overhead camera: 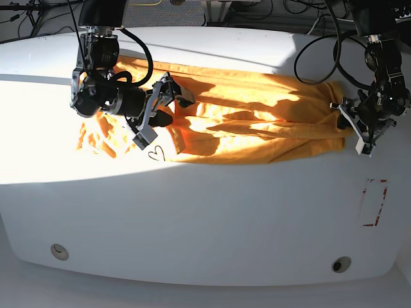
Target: Fold the T-shirt properly
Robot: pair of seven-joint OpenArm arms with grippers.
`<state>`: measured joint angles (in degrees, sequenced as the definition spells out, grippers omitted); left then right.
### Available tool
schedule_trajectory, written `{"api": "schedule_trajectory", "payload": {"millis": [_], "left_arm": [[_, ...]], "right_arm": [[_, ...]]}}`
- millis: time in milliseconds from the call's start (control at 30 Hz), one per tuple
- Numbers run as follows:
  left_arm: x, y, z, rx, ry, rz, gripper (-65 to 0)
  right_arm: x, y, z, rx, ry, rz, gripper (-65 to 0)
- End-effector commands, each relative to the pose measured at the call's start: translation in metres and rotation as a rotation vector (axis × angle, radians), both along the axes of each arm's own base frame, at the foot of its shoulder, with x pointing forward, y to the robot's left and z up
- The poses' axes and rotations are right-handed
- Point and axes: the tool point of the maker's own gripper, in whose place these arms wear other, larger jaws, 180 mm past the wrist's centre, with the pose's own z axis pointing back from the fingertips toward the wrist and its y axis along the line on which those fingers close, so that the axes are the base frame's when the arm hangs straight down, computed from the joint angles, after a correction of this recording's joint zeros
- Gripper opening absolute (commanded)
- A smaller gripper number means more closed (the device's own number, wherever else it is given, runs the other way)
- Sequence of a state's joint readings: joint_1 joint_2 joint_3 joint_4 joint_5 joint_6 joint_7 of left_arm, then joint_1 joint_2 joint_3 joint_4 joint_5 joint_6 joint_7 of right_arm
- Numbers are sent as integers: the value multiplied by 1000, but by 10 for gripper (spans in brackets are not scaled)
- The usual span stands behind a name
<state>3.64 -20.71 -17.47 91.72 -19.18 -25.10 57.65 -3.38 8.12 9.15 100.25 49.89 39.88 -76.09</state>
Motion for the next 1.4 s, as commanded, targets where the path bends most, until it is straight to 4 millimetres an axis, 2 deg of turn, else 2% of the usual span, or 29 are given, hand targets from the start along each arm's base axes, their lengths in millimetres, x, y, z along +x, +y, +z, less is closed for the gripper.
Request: {"api": "schedule_trajectory", "payload": {"millis": [0, 67, 167, 233, 433, 467, 533, 600, 700, 867, 967, 1067, 1200, 1367], "left_arm": [[13, 4, 22, 18, -70, -7, -371], [17, 2, 37, 27, -118, -11, -371], [21, -7, 52, 12, -176, -2, -371], [22, -7, 65, 9, -222, 13, -371], [17, -7, 93, 17, -322, 33, -369], [16, -8, 94, 21, -322, 18, -369], [11, -6, 92, 27, -308, 16, -369], [4, 3, 88, 35, -282, 35, -368], [0, 14, 82, 33, -238, 63, -339], [-13, 33, 65, 8, -167, 126, -192], [-20, 40, 57, -20, -154, 172, -154], [-21, 38, 49, -44, -137, 176, -154], [-19, 30, 36, -136, -128, 170, -156], [-23, 16, 7, -293, -83, 177, -157]], "right_arm": [[12, -16, 36, 0, -129, -13, -162], [13, -29, 45, -19, -161, -33, -162], [11, -42, 41, -42, -152, -55, -170], [10, -49, 38, -57, -144, -74, -201], [6, -65, 18, -176, -119, -111, -488], [5, -69, 13, -204, -115, -121, -542], [4, -77, 6, -252, -111, -137, -604], [4, -85, -2, -299, -109, -157, -606], [5, -101, -21, -364, -80, -190, -555], [5, -115, -50, -372, -31, -232, -498], [9, -120, -61, -373, -2, -249, -498], [7, -126, -72, -390, 32, -254, -498], [7, -129, -74, -418, 32, -253, -498], [6, -128, -74, -416, 34, -253, -498]]}}
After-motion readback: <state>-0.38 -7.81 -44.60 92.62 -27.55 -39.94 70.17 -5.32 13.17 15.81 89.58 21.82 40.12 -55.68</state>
